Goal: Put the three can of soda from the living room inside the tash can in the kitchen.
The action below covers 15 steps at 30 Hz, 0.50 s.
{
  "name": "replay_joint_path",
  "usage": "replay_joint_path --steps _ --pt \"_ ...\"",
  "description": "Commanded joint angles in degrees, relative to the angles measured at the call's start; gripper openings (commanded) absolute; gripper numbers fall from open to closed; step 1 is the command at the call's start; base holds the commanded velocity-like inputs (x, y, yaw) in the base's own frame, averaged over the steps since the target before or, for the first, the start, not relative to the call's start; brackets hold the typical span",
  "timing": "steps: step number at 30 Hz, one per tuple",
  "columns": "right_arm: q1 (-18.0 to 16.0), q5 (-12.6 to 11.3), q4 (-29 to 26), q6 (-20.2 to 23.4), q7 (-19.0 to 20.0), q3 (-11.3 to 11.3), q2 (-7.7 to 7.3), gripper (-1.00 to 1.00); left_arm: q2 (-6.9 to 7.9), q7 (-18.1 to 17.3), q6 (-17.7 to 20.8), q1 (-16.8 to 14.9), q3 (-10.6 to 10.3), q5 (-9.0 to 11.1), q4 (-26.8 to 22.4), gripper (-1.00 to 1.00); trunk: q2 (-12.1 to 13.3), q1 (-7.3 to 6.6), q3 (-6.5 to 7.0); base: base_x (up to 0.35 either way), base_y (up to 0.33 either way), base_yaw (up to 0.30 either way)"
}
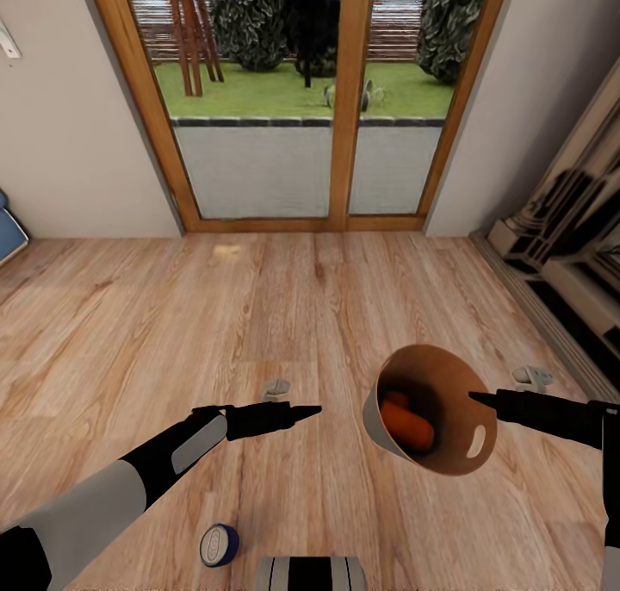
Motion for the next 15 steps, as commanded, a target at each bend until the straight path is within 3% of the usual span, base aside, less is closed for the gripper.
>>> replay_joint_path --steps 1,15 --pt "0.0 -0.7 0.0 0.6 0.2 0.0 0.01 -1.00 0.00 0.0 0.0 0.0 0.0 0.0 0.0 1.00 0.0 -0.01 -0.09 0.000 0.000 0.000" --pt "0.0 -0.7 0.0 0.6 0.2 0.0 0.01 -1.00 0.20 -0.2 0.0 0.0 0.0 0.0 0.0 1.00 0.0 -0.01 -1.40 0.000 0.000 0.000"
